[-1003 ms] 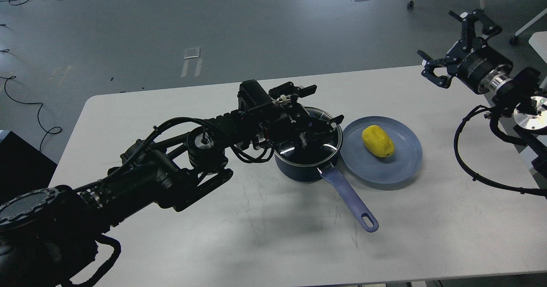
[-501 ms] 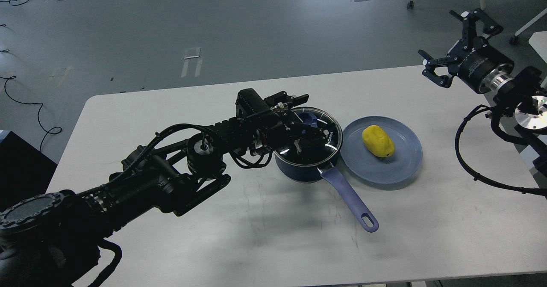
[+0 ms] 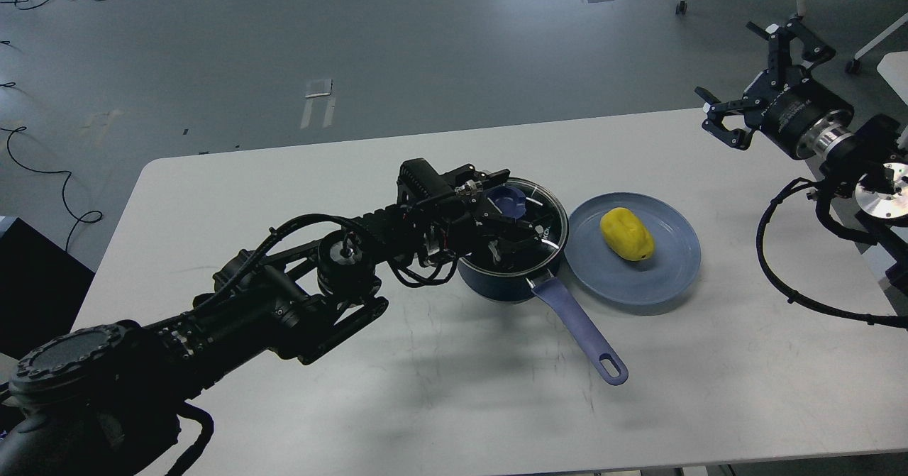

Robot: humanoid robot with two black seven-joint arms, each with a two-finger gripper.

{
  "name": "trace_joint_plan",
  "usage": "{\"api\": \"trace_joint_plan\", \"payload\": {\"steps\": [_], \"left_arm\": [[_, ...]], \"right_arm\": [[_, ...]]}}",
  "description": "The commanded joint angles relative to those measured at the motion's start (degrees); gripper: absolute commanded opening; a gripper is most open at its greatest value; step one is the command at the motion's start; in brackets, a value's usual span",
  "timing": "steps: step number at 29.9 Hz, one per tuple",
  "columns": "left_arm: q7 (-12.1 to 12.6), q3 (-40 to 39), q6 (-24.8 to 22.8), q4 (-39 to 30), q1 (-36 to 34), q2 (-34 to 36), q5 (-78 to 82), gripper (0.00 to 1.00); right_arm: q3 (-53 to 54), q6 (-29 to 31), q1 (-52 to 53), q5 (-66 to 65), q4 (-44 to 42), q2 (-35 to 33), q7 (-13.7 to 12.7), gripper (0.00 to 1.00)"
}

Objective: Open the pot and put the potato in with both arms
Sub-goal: 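Close the left gripper on the blue lid knob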

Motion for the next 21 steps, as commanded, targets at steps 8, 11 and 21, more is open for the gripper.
{"api": "trace_joint_plan", "payload": {"steps": [8,11,21], "left_arm": [[0.0,-0.3,0.2,0.0,0.9,1.1,-0.8,0.98],[0.0,-0.3,0.2,0.0,0.9,1.0,-1.7,0.92],[0.0,0.0,0.2,0.0,1.0,1.0,-1.9,0.64]], "right_arm": [[-0.2,0.0,-0.1,0.0,-0.2,0.0,0.0,1.00],[-0.3,0.0,-0.1,0.0,-0.2,0.0,0.0,1.00],[-0.5,0.1,-0.4,-0.1,-0.2,-0.1,-0.1,1.00]]}}
